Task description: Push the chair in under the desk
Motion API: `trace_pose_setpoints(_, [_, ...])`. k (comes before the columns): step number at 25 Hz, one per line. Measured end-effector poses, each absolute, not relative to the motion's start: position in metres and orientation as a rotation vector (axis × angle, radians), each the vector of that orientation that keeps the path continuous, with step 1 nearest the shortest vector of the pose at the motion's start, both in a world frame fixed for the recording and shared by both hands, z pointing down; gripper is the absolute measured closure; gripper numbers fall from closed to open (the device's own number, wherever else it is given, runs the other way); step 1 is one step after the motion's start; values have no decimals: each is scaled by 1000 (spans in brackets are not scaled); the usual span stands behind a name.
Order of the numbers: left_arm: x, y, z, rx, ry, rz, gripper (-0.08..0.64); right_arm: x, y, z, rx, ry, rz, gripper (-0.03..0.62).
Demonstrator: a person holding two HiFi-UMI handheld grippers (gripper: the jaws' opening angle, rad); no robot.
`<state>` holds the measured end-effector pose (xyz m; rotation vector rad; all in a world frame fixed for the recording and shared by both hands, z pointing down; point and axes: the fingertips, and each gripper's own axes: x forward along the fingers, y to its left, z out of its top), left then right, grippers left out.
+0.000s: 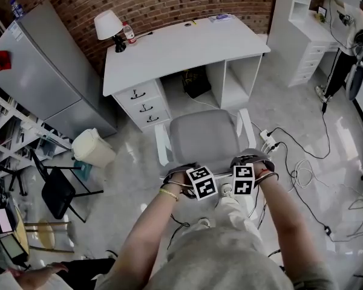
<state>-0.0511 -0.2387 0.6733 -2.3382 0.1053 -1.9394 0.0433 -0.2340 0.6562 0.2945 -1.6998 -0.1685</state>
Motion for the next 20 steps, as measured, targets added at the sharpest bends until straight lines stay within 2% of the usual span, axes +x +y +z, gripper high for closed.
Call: trace_pose_setpoints(20, [-33,-303,674,-2348,129,-1954,492,62,-301,656,286,-1700,-199,572])
